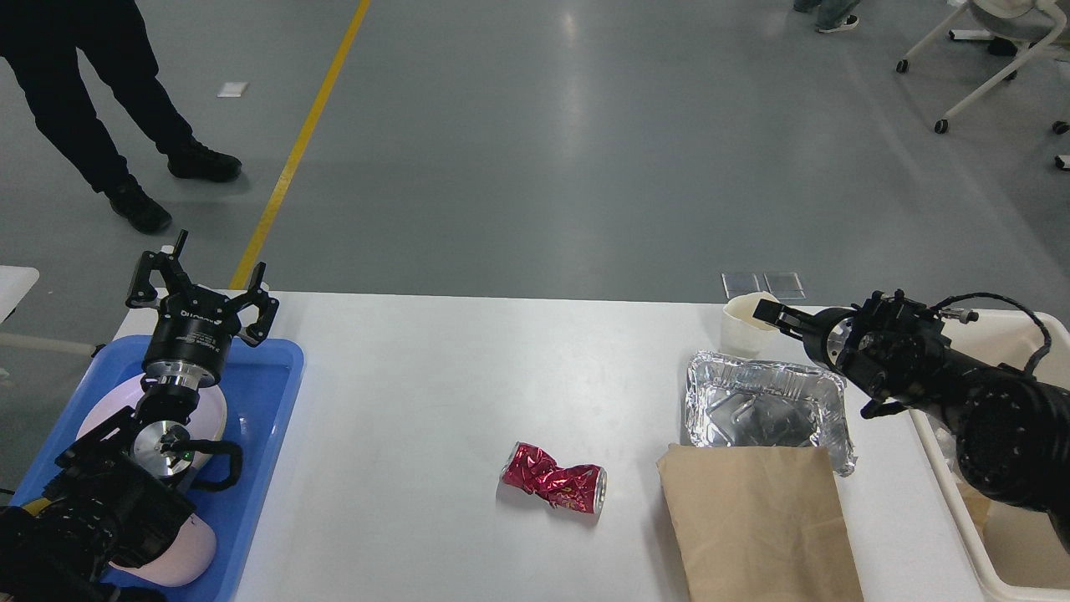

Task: Tidy desktop
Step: 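Lower the right gripper onto the small white paper cup and grasp it, then lift the white cup with the right gripper and drop it into the bin, then move the right gripper over the brown paper bag and grasp it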

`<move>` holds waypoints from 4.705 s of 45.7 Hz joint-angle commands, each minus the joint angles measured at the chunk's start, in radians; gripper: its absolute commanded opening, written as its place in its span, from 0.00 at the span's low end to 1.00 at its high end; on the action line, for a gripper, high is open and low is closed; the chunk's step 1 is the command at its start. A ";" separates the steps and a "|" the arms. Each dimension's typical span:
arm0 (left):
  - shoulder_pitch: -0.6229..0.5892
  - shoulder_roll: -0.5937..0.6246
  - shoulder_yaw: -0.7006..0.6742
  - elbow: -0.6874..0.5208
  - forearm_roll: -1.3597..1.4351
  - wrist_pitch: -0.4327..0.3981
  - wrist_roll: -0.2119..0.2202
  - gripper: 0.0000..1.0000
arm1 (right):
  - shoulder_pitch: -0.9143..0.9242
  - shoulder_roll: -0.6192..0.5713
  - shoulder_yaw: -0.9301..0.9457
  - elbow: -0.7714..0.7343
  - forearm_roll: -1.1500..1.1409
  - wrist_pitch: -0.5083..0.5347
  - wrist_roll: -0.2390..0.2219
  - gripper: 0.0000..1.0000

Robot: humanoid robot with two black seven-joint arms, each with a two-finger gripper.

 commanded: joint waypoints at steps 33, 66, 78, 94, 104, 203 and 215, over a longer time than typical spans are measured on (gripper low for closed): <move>0.000 0.000 0.000 0.000 0.000 0.001 0.000 0.96 | -0.006 0.014 0.072 0.003 0.001 -0.003 -0.089 0.00; 0.000 0.000 0.000 0.000 0.000 0.001 0.000 0.96 | 0.778 -0.351 0.097 0.704 -0.003 0.064 -0.083 0.00; 0.000 0.000 0.000 0.000 0.000 0.001 0.000 0.96 | 0.931 -0.448 0.087 0.753 -0.003 0.174 -0.084 0.00; 0.000 0.000 0.000 0.000 0.000 0.001 0.000 0.96 | 0.496 -0.584 0.044 0.549 0.001 -0.057 -0.086 0.00; 0.000 -0.001 0.000 0.000 0.000 0.001 0.000 0.96 | 0.154 -0.656 0.147 0.440 0.001 -0.110 -0.083 0.00; 0.000 0.000 -0.001 0.000 0.000 0.001 0.000 0.96 | 0.735 -0.135 -0.299 0.880 -0.155 0.761 -0.087 1.00; 0.000 0.000 -0.001 0.000 0.000 0.001 0.000 0.96 | 0.537 -0.129 -0.239 0.830 -0.166 0.671 -0.089 1.00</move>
